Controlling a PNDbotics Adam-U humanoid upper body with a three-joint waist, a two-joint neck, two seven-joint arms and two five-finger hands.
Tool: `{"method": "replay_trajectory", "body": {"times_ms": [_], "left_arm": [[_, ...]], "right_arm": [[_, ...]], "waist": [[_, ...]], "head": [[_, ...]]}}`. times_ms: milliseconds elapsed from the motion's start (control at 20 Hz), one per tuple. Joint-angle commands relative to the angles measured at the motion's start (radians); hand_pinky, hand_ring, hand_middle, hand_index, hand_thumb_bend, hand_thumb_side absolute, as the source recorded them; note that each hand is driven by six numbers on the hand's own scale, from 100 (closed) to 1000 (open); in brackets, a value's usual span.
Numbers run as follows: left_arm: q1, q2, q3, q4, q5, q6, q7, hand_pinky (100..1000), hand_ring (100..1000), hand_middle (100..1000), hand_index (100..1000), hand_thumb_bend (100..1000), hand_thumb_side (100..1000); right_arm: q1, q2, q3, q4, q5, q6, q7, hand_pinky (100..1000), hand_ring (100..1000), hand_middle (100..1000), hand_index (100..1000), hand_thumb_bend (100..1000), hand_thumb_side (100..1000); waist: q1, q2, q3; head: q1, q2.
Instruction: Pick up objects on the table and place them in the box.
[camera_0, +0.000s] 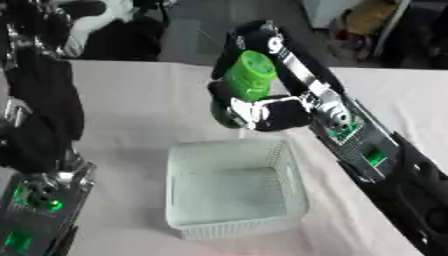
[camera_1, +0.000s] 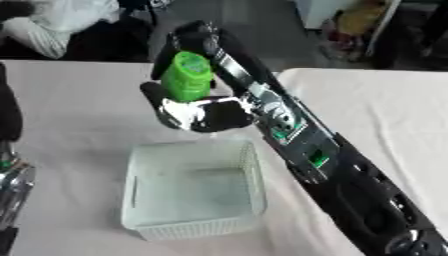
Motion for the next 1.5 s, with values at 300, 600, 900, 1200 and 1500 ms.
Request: {"method": "replay_trajectory", "body": {"times_ms": [300, 600, 900, 1200, 1500], "left_arm": [[-0.016, 0.018, 0.007, -0.015, -0.002, 0.0, -0.002, 664, 788, 911, 901, 325, 1000], [-0.017, 0.018, 0.006, -0.015, -0.002, 0.0, -0.002, 664, 788, 911, 901, 326, 1000], [-0.017, 0.018, 0.006, -0.015, -0.002, 0.0, -0.003, 664, 788, 911, 901, 326, 1000], [-0.018, 0.018, 0.006, -0.015, -0.001, 0.0, -0.003, 664, 788, 911, 901, 326, 1000], [-0.018, 0.018, 0.005, -0.015, 0.0, 0.001, -0.004, 663, 788, 911, 900, 326, 1000]], "right_arm": [[0.001, -0.016, 0.006, 0.033, 0.037, -0.025, 0.008, 100, 100, 100, 100, 216, 422], [0.014, -0.014, 0.007, 0.049, 0.05, -0.033, 0.009, 100, 100, 100, 100, 219, 424], [0.018, -0.01, 0.014, 0.053, 0.047, -0.033, 0.016, 100, 100, 100, 100, 222, 430], [0.02, -0.01, 0.014, 0.057, 0.045, -0.03, 0.01, 100, 100, 100, 100, 254, 456], [0.018, -0.013, 0.007, 0.045, 0.119, -0.054, -0.071, 100, 100, 100, 151, 298, 627]], "waist": [[0.006, -0.016, 0.002], [0.007, -0.015, 0.003], [0.007, -0.015, 0.003], [0.007, -0.015, 0.003], [0.007, -0.015, 0.003]], "head": [[0.001, 0.002], [0.002, 0.003], [0.003, 0.003], [0.003, 0.004], [0.004, 0.005]]}}
